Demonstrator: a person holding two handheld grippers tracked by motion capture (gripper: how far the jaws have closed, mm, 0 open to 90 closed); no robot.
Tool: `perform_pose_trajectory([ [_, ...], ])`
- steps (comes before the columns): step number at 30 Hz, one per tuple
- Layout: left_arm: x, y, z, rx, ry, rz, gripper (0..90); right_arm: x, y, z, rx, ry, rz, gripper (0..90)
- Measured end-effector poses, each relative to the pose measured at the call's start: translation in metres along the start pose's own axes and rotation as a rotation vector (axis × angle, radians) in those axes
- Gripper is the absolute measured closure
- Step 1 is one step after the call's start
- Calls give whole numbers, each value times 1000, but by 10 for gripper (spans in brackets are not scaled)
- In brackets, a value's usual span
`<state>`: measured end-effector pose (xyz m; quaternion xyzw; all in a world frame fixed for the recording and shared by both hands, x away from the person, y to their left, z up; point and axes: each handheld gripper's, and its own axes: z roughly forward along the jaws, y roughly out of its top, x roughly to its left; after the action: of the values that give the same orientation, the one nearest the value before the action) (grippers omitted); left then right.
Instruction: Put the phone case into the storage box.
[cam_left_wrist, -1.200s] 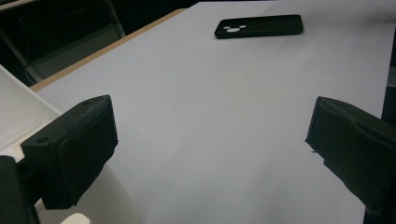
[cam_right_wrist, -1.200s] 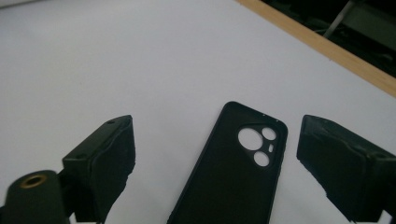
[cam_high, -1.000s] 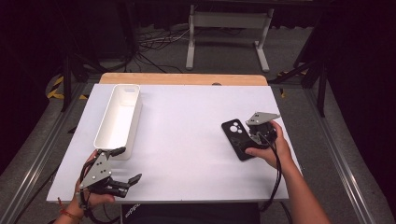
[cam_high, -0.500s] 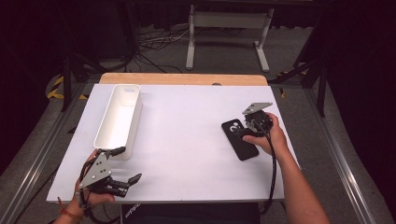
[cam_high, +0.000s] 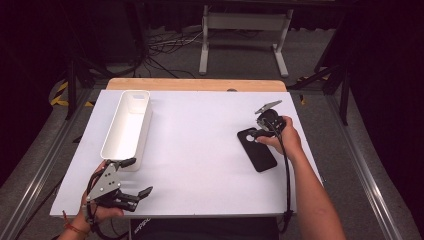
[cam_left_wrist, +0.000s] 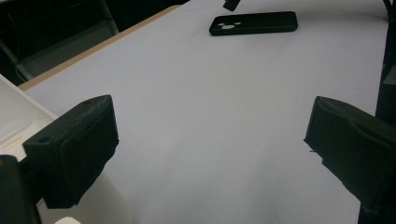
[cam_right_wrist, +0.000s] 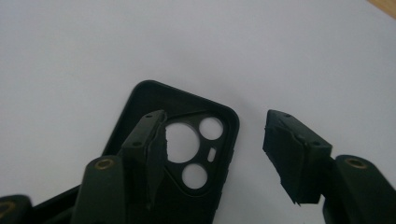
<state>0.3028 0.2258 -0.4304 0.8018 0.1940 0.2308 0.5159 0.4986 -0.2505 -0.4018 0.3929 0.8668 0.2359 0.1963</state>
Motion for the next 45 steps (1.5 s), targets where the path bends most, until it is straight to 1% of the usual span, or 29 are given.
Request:
perform_pose_trajectory([
  [1,0,0,0,0,-1,-1,30,-3,1,3,-8,18,36,426],
  [2,0,0,0,1,-3,-2,31,-5,2,4,-22,22,48,444],
  [3,0,-1,0,0,-4,-3,30,-7,4,6,-17,20,54,450],
  [5,0,-1,0,1,-3,-2,31,-8,5,8,-6,22,52,457],
  [6,0,-1,0,3,-3,0,31,-9,6,12,12,20,53,458],
  [7,0,-1,0,3,-4,0,31,-11,7,17,29,21,64,467],
  [9,0,-1,-1,4,-3,6,31,-13,8,21,53,23,73,482],
  [12,0,-1,-2,6,-12,-1,32,-15,9,25,63,33,79,510],
  [13,0,-1,-2,8,-11,0,32,-16,9,27,74,38,81,520],
  [15,0,-1,-2,9,-13,0,32,-19,8,31,98,37,94,545],
  [18,0,-1,-2,9,-15,0,32,-21,7,35,105,37,104,561],
  [22,1,-1,-3,8,-19,-1,33,-26,4,40,103,72,137,598],
  [23,1,-2,-3,1,-19,-5,33,-26,4,40,98,77,139,603],
  [27,1,-2,-2,2,-22,-9,33,-27,3,40,98,83,136,654],
  [32,0,-2,-2,7,-29,-7,33,-28,2,41,83,74,159,731],
  [36,1,-2,-2,10,-31,-5,33,-26,1,40,84,64,154,778],
  [40,0,-2,-2,11,-34,-9,33,-25,2,40,84,58,138,785],
  [43,0,-2,-2,18,-36,-7,33,-25,1,40,80,58,139,794],
  [45,0,-2,-1,13,-33,-9,34,-25,1,40,73,56,143,800],
])
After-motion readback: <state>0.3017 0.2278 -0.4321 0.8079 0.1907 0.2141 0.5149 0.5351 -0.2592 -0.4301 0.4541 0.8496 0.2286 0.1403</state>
